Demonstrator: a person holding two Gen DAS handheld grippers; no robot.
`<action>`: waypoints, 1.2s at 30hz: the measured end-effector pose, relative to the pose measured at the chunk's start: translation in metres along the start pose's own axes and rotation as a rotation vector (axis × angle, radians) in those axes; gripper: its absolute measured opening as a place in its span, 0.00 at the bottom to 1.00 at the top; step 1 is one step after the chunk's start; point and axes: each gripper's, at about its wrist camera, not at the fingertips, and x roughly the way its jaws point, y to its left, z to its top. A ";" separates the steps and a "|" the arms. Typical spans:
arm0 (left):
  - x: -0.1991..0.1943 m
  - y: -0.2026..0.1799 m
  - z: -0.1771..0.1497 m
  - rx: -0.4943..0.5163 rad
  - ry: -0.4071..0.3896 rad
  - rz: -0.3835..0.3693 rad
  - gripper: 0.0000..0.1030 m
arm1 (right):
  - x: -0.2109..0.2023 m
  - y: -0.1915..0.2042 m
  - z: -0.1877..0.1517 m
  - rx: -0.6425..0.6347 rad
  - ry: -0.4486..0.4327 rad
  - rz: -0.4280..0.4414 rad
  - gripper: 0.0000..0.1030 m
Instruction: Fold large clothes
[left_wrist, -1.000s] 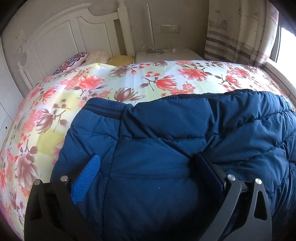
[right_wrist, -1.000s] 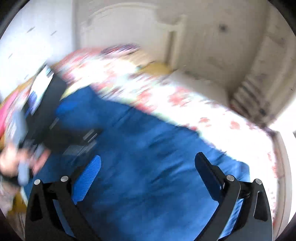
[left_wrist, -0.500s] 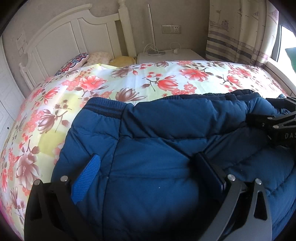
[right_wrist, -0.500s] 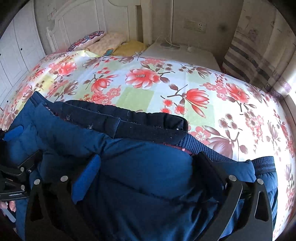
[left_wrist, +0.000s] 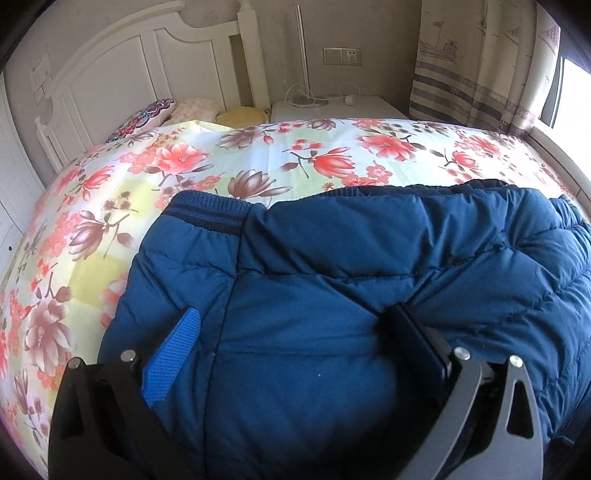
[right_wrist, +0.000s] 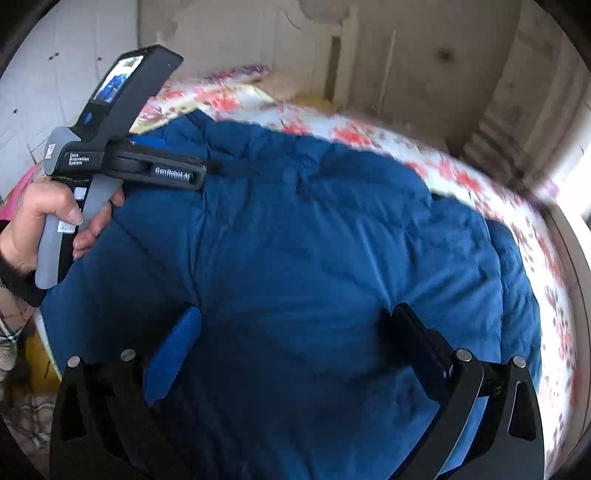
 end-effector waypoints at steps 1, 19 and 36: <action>0.000 -0.001 0.000 0.003 0.000 0.006 0.98 | -0.007 0.000 0.000 0.020 0.005 -0.002 0.96; -0.055 -0.146 0.018 0.347 -0.152 0.057 0.98 | -0.032 0.038 -0.068 -0.067 -0.142 0.028 0.96; 0.009 -0.124 0.041 0.143 -0.039 -0.157 0.98 | -0.064 0.057 -0.097 -0.186 -0.144 0.020 0.96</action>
